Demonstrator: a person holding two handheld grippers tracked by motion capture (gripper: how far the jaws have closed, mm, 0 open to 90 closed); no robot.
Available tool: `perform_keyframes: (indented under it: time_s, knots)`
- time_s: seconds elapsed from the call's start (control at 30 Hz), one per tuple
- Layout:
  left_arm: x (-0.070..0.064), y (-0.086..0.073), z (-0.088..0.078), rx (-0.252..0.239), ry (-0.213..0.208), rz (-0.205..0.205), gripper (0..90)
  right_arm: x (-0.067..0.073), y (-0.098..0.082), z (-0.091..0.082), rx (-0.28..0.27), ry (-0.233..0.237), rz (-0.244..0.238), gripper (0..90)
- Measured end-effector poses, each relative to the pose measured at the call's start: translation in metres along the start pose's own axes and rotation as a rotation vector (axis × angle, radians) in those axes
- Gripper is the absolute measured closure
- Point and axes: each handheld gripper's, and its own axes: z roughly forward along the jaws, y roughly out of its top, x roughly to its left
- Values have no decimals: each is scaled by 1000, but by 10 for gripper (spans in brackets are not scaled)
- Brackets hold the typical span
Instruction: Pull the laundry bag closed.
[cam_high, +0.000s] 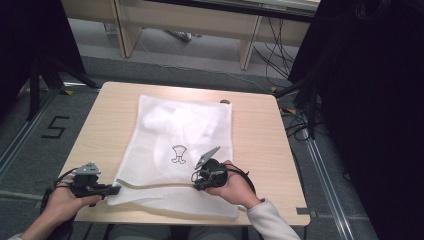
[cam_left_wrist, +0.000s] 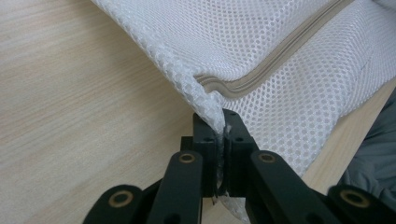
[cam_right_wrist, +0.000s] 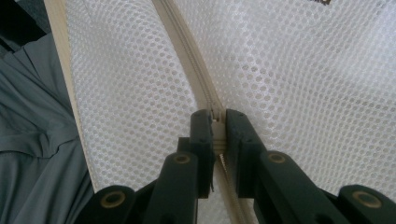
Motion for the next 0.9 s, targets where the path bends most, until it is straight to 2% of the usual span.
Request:
perform_keyframes:
  time_s: [0.07, 0.13, 0.17, 0.57, 0.7, 0.8, 0.83, 0.9]
  knots:
    - [0, 0, 0, 4, 1, 2, 855, 0, -1, -1, 5, 1, 5, 822]
    - [-1, -1, 1, -13, 11, -2, 855, -1, -2, -1, 1, -1, 7, 822]
    - [0, 0, 0, 3, 2, 0, 855, -1, -3, -1, 2, -7, 5, 822]
    - [0, 0, 0, -2, 10, -2, 855, -2, -8, -5, -2, -12, 12, 822]
    - [0, 0, 0, 0, 2, -1, 855, -1, -9, -6, 1, -9, 33, 823]
    - [0, 0, 0, -1, 6, -2, 855, -1, -9, -6, 3, -13, 30, 822]
    - [0, 0, 0, -5, 12, -1, 855, -3, -10, -6, -5, -15, 14, 823]
    - [0, 0, 0, 0, 3, -1, 855, -2, -10, -6, -4, -14, 21, 822]
